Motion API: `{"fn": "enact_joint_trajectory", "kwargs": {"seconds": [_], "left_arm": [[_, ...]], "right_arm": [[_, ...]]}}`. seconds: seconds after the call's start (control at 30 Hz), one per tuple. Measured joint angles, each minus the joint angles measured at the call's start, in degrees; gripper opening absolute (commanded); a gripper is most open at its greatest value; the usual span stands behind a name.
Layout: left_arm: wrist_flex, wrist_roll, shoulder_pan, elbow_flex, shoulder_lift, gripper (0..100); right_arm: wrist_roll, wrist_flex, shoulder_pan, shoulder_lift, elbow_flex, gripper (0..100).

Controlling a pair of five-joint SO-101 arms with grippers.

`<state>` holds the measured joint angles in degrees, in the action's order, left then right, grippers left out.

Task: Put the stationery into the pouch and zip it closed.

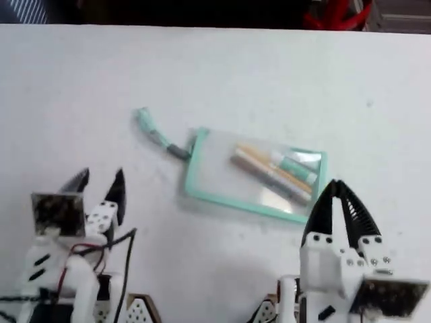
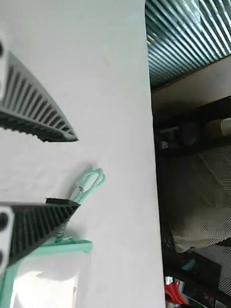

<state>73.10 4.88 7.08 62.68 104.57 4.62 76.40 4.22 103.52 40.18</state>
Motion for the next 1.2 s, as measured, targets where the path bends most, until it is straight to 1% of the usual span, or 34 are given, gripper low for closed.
{"fn": "enact_joint_trajectory", "kwargs": {"seconds": [0.07,0.13,0.27,0.43,0.53,0.6,0.73,0.77,0.9,1.07,1.2], "left_arm": [[-0.88,0.0,0.0,4.22,0.0,20],[-1.14,0.0,-0.09,9.14,-0.09,20],[-3.87,0.0,-0.18,19.43,-0.09,20],[-8.53,0.0,-0.18,33.14,-0.79,20],[-6.51,0.0,-0.18,34.02,0.09,20],[-5.19,0.0,-0.18,34.2,-0.79,20],[-1.67,3.34,-0.18,34.37,-0.18,20],[-0.35,4.13,-0.18,34.37,-0.18,20],[0.62,4.66,-0.18,34.37,-0.26,20],[0.62,3.43,-0.18,34.37,-0.26,20],[0.62,2.99,-0.18,34.46,-0.26,20]], "right_arm": [[0.0,0.0,-0.26,0.0,2.9,2.4],[0.0,0.0,-3.16,0.0,6.86,2.4],[0.0,-2.64,-5.98,-0.09,15.74,2.4],[0.0,-5.36,-5.98,-0.09,28.48,2.5],[0.0,-6.33,-6.59,-0.18,38.42,2.5],[0.0,-9.05,-6.33,-0.7,44.84,2.5],[-0.09,-14.68,-6.42,-1.23,55.21,2.5],[-0.09,-15.21,-6.33,-0.62,55.3,2.5],[-0.18,-15.47,-6.07,-0.88,56.18,2.4],[0.09,-7.47,-5.8,-0.88,56.18,2.0],[4.04,-4.04,-9.05,-0.88,56.18,2.3]]}}
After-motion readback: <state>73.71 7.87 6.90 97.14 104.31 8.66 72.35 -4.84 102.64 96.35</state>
